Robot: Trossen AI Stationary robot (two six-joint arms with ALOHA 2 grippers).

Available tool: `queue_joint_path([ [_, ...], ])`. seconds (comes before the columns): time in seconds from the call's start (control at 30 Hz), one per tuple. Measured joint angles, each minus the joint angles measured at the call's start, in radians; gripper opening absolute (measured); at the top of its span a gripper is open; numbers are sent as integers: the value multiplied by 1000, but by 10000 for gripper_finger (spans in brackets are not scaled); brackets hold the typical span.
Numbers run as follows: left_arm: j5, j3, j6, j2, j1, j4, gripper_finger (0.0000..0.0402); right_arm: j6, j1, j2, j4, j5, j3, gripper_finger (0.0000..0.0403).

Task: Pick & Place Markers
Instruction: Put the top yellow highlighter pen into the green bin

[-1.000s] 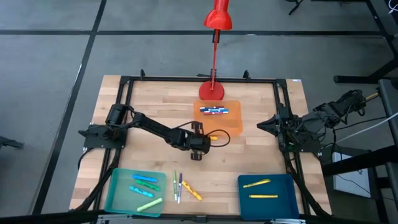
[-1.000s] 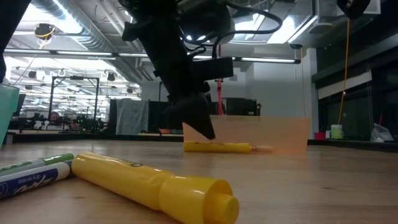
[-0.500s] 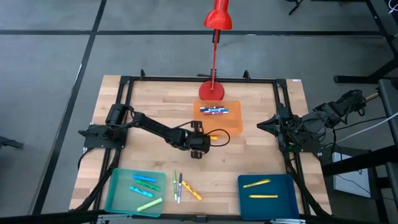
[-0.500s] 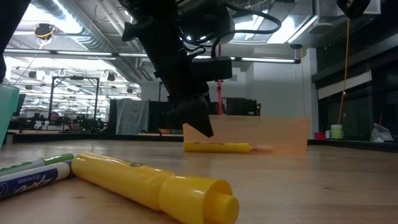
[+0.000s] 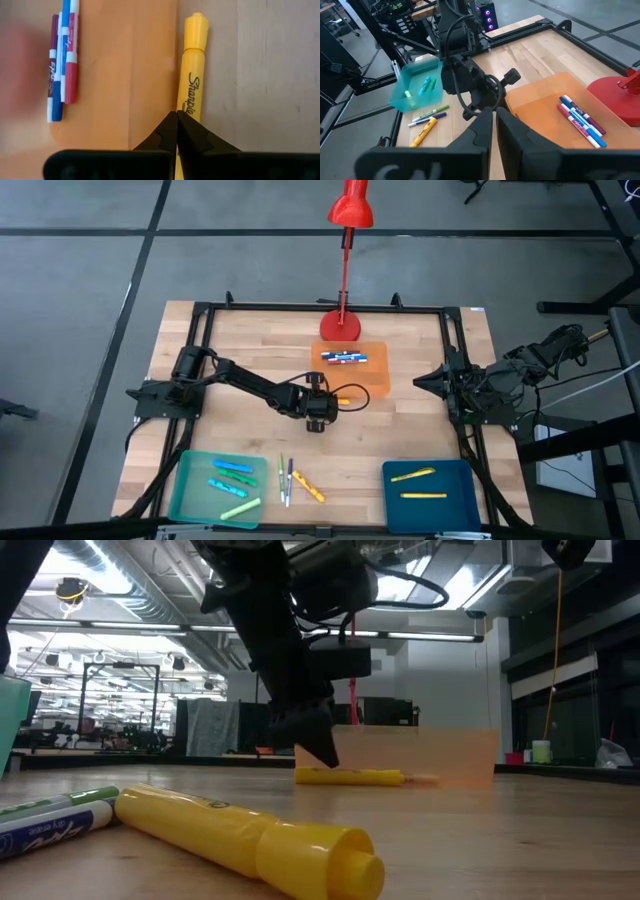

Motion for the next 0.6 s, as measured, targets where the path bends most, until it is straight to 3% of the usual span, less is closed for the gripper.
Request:
queue_joint_path([
  [0.6, 70, 17, -46, 2, -45, -35, 2, -1, 0, 0, 0, 0, 0, 26],
])
